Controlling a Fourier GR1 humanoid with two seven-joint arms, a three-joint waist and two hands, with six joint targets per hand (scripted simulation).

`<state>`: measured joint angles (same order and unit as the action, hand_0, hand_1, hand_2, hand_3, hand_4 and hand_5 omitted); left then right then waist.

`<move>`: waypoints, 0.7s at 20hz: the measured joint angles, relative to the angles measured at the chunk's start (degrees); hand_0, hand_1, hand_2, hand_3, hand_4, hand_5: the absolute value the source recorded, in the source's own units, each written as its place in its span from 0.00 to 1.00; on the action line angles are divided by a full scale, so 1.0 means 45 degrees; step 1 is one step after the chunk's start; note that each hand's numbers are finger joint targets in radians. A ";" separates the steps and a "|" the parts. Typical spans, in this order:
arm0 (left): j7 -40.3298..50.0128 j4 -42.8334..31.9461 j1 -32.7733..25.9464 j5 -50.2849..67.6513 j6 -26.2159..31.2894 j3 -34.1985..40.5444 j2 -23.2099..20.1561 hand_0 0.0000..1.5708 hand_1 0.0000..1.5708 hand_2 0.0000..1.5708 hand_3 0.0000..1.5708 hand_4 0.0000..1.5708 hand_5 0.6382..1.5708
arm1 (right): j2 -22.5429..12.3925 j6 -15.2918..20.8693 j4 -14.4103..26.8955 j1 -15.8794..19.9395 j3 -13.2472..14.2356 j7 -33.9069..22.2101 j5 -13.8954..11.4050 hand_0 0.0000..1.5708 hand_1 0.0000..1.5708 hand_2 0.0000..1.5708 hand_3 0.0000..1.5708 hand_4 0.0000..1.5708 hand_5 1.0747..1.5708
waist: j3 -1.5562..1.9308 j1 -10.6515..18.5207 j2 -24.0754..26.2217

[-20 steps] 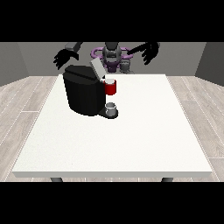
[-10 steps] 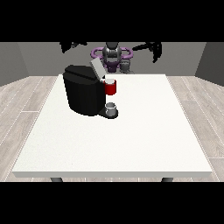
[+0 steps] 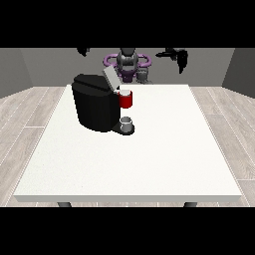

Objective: Insert the coffee pod into the coffee machine and close the lid

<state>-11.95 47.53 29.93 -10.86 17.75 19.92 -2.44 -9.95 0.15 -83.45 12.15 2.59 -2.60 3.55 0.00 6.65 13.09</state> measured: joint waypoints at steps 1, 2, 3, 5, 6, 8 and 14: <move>-0.0057 0.0244 -0.0273 0.0106 -0.0072 -0.0226 0.0109 0.00 0.00 0.00 0.00 0.06 1.00 | -0.0082 -0.0082 0.0067 0.0157 0.0017 -0.0030 -0.0029 0.00 0.00 0.00 0.00 0.14 1.00 | -0.0001 0.0078 -0.0045; 0.0001 0.0556 -0.0453 0.0236 -0.0038 -0.0284 0.0132 0.00 0.00 0.00 0.00 0.13 1.00 | -0.0075 -0.0065 0.0072 0.0274 -0.0049 -0.0056 -0.0149 0.00 0.00 0.00 0.00 0.10 1.00 | -0.0001 0.0124 -0.0132; 0.0208 0.0895 -0.0581 0.0387 -0.0008 -0.0341 0.0173 0.00 0.00 0.00 0.00 0.14 1.00 | -0.0183 -0.0249 0.0054 0.0371 -0.0005 -0.0096 -0.0088 0.00 0.00 0.00 0.00 0.00 1.00 | -0.0001 0.0131 -0.0169; 0.0128 0.1381 -0.0757 0.0511 -0.0101 -0.0481 0.0272 0.00 0.00 0.00 0.00 0.07 1.00 | -0.0021 -0.0163 0.0086 0.0737 -0.0227 -0.0061 -0.0335 0.00 0.00 0.00 0.00 0.08 1.00 | -0.0002 0.0161 -0.0540; 0.0245 0.1710 -0.0904 0.0661 -0.0005 -0.0509 0.0210 0.00 0.00 0.00 0.00 0.00 1.00 | -0.0015 -0.0228 0.0214 0.0721 -0.0216 0.0077 -0.0359 0.00 0.00 0.00 0.00 0.00 1.00 | -0.0004 0.0212 -0.0647; 0.0647 0.2355 -0.1295 0.0965 -0.0095 -0.0867 0.0325 0.00 0.00 0.00 0.00 0.00 1.00 | 0.0132 -0.0237 0.0516 0.0727 -0.0243 0.0174 -0.0405 0.00 0.00 0.00 0.00 0.00 1.00 | -0.0001 0.0322 -0.0690; 0.1152 0.3945 -0.1882 0.1640 -0.0262 -0.1388 0.0477 0.00 0.00 0.00 0.00 0.00 1.00 | -0.0004 -0.0544 0.1682 0.1869 0.0430 0.0465 0.0004 0.00 0.00 0.00 0.00 0.00 1.00 | 0.0002 0.0663 -0.1684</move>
<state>-6.77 65.28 21.46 -3.48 16.57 13.67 -0.30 -9.97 -2.30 -75.88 20.56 4.53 -0.51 3.57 0.01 9.63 5.51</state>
